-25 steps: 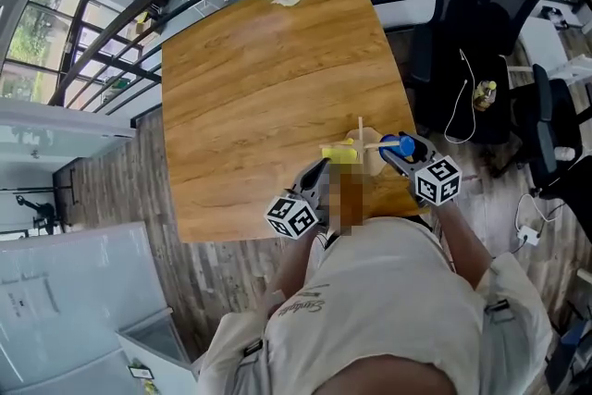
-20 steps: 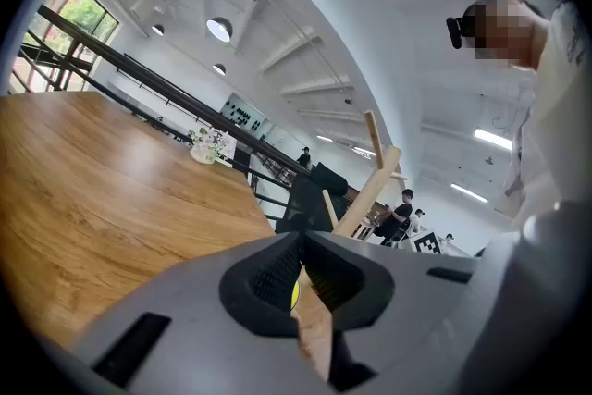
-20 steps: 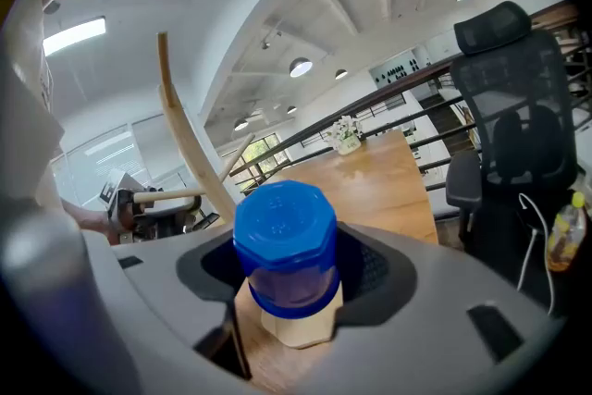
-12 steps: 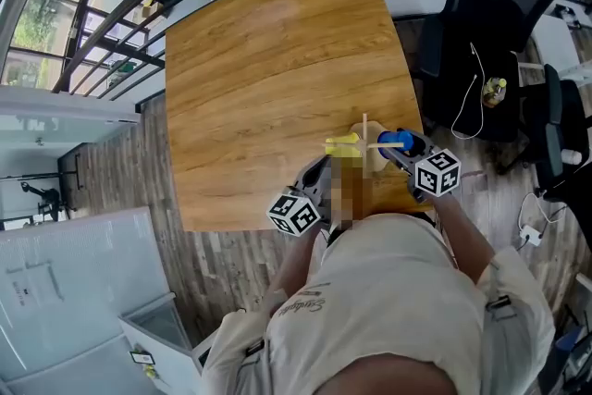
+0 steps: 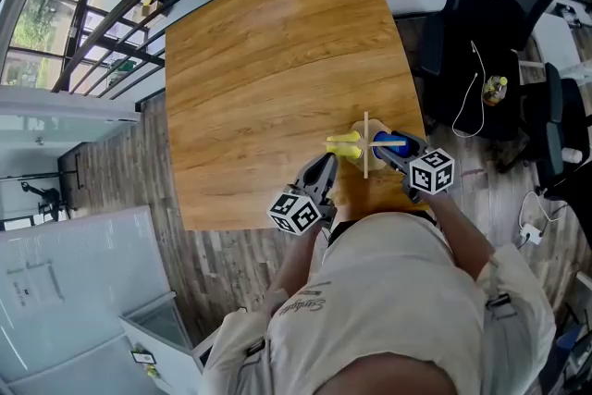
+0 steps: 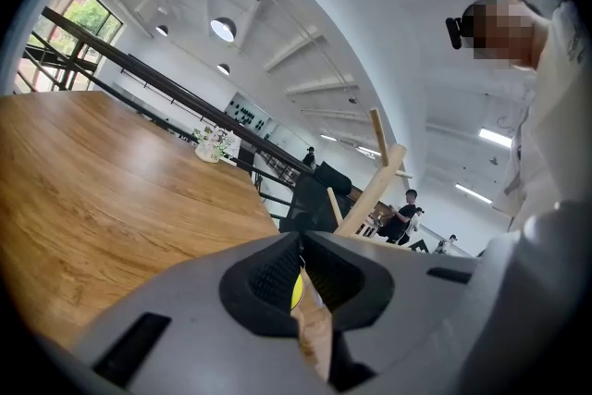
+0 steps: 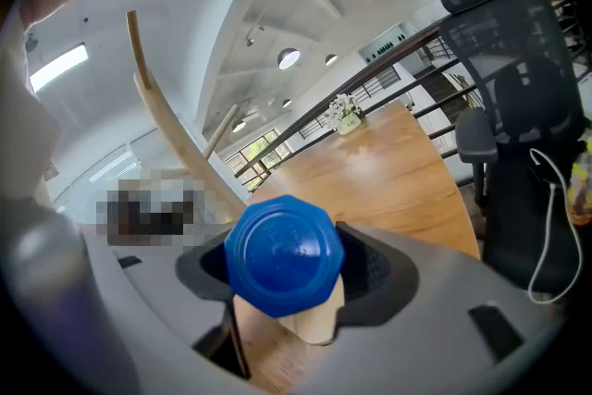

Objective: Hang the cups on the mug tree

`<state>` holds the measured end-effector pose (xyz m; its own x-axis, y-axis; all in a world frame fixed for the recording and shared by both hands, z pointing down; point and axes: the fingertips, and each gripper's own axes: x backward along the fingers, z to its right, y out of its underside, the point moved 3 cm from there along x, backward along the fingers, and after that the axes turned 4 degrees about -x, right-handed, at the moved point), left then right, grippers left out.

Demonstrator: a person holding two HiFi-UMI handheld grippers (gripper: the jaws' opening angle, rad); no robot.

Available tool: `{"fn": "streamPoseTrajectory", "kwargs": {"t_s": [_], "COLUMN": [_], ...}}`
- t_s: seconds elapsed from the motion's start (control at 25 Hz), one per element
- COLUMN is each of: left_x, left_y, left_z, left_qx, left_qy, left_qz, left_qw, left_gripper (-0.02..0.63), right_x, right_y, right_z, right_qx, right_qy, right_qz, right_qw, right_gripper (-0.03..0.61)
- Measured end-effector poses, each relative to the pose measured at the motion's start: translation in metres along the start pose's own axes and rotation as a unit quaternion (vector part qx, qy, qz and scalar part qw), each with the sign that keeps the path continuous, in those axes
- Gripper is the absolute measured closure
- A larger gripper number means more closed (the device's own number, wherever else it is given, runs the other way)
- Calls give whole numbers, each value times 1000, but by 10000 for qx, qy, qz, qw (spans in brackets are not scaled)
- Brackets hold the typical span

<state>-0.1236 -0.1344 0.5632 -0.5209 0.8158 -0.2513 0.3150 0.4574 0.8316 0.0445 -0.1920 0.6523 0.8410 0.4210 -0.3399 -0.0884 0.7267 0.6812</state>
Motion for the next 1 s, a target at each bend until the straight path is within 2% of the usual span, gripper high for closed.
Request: {"fn": "streamPoseTrajectory", "kwargs": {"t_s": [0.28,0.64,0.84,1.0], "left_x": [3,7,12,11], "left_y": [7,9,9,8], "left_z": [-5,-2,-1,7], "left_qx": [33,4,-61,-361], "left_qy": [19,181,284,395], "left_qz": [-63,-113,-105,-184], "left_qw": [10000,9998,9995,9984], "left_gripper": [588,588,588,588], "right_x": [2,21,35,48], "right_y": [11,36,38,25], "right_z": [5,13,1,-17], "right_qx": [-330,-508,-290,153], "right_qy": [72,463,551,472], "right_qz": [1,-236,-200,-30], "right_qw": [9994,9974,9979,9988], "right_gripper": [307,316,381,438]}}
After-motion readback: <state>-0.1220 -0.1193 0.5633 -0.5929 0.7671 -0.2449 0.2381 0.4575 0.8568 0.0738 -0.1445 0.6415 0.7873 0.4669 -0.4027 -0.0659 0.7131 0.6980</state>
